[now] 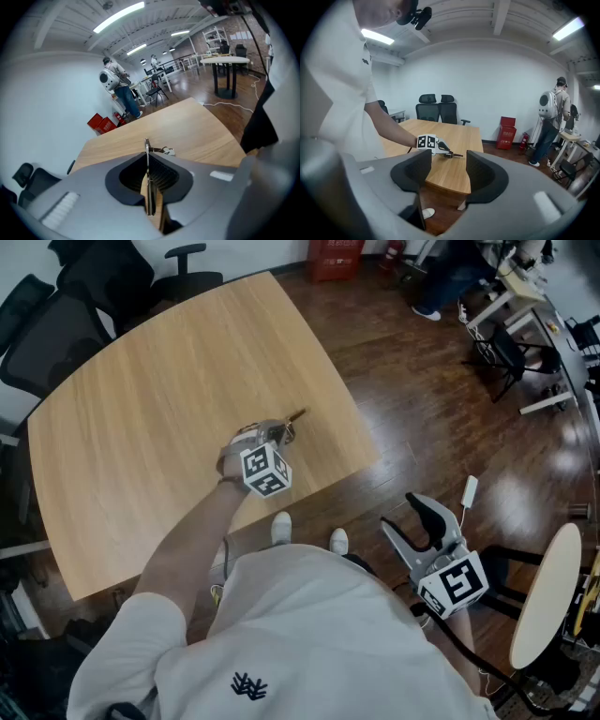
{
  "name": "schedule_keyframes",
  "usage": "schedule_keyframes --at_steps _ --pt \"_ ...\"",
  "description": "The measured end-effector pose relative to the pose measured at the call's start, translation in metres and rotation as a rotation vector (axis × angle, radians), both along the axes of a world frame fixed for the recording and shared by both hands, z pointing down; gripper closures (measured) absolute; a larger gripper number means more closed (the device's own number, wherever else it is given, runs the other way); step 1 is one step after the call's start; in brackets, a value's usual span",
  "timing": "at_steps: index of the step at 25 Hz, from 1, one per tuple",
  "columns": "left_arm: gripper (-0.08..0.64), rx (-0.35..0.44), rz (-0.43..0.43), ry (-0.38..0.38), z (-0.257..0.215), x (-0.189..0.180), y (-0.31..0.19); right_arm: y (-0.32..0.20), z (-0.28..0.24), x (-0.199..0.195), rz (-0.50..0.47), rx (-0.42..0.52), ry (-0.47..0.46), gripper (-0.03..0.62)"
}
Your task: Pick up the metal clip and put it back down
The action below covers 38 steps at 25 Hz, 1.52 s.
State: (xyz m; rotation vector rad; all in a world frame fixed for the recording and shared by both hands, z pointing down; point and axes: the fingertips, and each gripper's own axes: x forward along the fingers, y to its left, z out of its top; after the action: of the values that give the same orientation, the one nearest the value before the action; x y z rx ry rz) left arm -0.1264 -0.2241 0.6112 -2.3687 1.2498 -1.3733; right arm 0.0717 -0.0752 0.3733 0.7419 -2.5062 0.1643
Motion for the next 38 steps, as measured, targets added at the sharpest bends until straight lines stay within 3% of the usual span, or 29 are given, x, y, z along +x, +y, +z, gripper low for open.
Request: schedule_keyframes --at_steps 5,8,12,18,24,33,35,38 --pt "0.548 -0.022 -0.106 0.318 -0.056 -0.003 0.007 -0.002 -0.003 -0.008 -0.02 0.013 -0.014 0.354" --pt "0.548 0.013 -0.131 0.473 -0.111 -0.011 0.019 -0.007 -0.005 -0.014 -0.034 0.027 -0.028 0.356" --pt "0.548 0.071 -0.14 0.59 -0.186 -0.027 0.038 -0.016 -0.007 -0.021 -0.058 0.042 -0.046 0.356" --pt "0.548 0.12 -0.179 0.721 -0.255 -0.059 0.077 -0.024 -0.011 -0.038 -0.11 0.062 -0.067 0.356" --pt "0.546 0.152 -0.22 0.789 -0.28 -0.077 0.103 -0.03 -0.01 -0.049 -0.151 0.067 -0.067 0.356" --pt "0.546 0.071 -0.21 0.845 -0.255 -0.079 0.087 -0.027 -0.012 -0.058 -0.147 0.071 -0.061 0.356" --pt "0.546 0.037 -0.199 0.821 -0.239 -0.074 0.078 -0.026 -0.011 -0.055 -0.127 0.07 -0.06 0.356" --pt "0.546 0.005 -0.158 0.688 -0.205 -0.063 0.063 -0.023 -0.01 -0.049 -0.093 0.067 -0.055 0.356"
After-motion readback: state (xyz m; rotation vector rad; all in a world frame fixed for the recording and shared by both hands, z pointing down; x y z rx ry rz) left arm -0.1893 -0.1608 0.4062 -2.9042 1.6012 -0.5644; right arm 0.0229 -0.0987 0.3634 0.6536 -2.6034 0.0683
